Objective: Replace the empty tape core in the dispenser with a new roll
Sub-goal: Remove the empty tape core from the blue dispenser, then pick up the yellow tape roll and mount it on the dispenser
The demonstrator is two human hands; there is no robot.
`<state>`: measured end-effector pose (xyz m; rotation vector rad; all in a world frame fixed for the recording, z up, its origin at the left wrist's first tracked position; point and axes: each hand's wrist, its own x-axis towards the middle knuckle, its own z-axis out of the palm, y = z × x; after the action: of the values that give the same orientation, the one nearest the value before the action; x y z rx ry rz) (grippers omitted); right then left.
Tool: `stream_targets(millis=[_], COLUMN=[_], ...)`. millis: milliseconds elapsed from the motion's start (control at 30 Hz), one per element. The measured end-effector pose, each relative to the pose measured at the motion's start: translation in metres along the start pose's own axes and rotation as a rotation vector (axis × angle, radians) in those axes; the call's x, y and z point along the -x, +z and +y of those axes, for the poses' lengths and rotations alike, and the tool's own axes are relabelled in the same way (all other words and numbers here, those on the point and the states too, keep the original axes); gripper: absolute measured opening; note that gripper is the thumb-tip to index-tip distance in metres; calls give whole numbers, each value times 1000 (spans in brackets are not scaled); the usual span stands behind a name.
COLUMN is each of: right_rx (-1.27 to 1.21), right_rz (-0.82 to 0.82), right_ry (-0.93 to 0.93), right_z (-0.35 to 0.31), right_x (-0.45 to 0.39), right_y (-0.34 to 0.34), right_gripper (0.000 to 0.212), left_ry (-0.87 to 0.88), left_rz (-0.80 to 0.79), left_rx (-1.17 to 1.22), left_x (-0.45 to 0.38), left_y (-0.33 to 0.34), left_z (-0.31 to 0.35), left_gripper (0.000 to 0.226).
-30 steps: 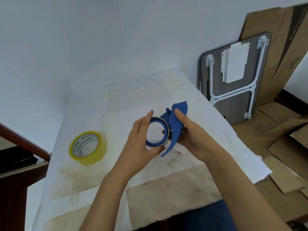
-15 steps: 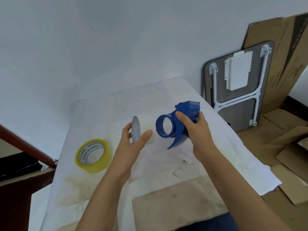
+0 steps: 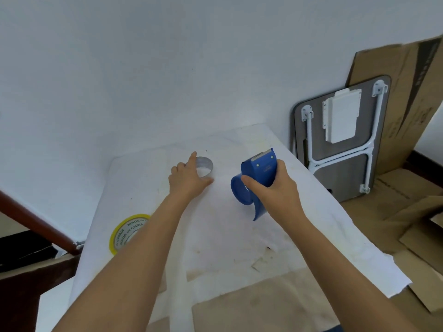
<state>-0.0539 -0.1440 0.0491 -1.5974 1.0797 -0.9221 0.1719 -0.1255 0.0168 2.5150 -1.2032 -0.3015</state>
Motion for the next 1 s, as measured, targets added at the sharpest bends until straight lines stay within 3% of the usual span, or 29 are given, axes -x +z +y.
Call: stream_targets(millis=[333, 567, 733, 833, 900, 1000], right_rx=[26, 8, -167, -205, -234, -242], right_rz=[-33, -89, -176, -280, -342, -411], right_ry=[26, 39, 261, 395, 449, 492], right_z=[2, 0, 5, 15, 21, 27], right_x=[-4, 9, 22, 29, 35, 43], right_y=[5, 11, 18, 22, 27, 34], right_gripper=[48, 50, 50, 60, 78, 98], left_ry=[-30, 99, 71, 9, -15, 12], left_rz=[-50, 93, 239, 263, 251, 113], left_rx=[16, 185, 374, 463, 503, 632], left_x=[-10, 37, 101, 134, 152, 175], left_y=[9, -25, -46, -51, -52, -45], left_z=[-5, -18, -47, -59, -62, -60], left_gripper=[90, 65, 46, 41, 40, 39])
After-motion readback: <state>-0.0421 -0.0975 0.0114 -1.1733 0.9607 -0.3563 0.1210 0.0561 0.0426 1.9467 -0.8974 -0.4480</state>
